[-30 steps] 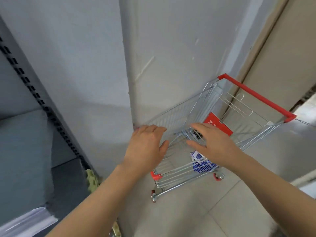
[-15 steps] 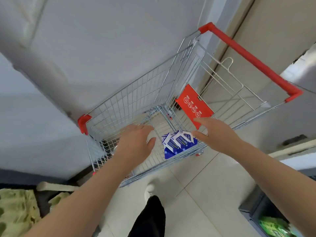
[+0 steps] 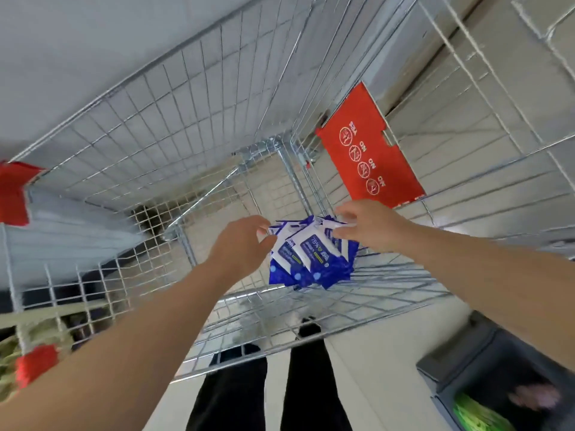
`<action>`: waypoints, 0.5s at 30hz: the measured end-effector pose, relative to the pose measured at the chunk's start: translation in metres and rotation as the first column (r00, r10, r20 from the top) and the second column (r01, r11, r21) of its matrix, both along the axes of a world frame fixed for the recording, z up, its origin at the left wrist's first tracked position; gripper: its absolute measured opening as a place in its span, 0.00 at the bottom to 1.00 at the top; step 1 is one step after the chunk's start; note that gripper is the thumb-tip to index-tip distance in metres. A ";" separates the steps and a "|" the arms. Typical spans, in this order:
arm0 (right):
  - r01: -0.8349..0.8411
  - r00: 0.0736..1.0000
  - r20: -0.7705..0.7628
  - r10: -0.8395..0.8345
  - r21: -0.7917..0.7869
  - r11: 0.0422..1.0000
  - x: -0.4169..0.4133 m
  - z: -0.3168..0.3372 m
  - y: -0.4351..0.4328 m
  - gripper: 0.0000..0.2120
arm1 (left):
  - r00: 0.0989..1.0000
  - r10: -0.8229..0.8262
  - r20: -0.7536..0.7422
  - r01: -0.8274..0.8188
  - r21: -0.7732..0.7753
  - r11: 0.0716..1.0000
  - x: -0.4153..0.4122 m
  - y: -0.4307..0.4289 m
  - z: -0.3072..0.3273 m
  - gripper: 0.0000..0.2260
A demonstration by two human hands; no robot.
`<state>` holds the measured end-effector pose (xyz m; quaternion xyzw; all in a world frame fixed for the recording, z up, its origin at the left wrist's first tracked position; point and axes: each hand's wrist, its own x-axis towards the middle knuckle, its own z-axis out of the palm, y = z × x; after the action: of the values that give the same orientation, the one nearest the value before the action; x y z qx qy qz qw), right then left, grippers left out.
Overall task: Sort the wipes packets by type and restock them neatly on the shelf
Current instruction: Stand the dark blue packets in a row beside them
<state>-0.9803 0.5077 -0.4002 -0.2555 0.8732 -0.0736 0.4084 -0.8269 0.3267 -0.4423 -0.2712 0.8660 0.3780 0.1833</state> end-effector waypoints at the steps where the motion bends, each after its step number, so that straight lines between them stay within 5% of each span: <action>1: -0.005 0.999 0.039 0.004 0.023 1.000 -0.005 -0.014 -0.003 0.28 | 0.999 0.033 0.024 -0.033 0.024 0.999 -0.005 0.001 -0.013 0.15; 8: -0.079 0.981 0.188 0.055 0.125 0.989 -0.012 -0.096 -0.017 0.18 | 0.964 0.182 0.194 -0.218 0.187 0.958 -0.029 0.020 -0.078 0.17; 12: -0.010 0.979 0.205 0.005 0.020 1.000 -0.010 -0.113 -0.016 0.12 | 0.904 0.314 0.290 -0.399 0.312 0.862 -0.037 0.033 -0.091 0.19; 15: 0.021 0.986 0.168 -0.015 -0.037 0.999 -0.019 -0.118 -0.009 0.16 | 0.893 0.340 0.295 -0.429 0.330 0.841 -0.036 0.033 -0.095 0.17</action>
<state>-0.9990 0.4983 -0.5178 -0.2483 0.8364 -0.1155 0.4749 -0.8628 0.3599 -0.5375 -0.4398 0.6749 0.5373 0.2497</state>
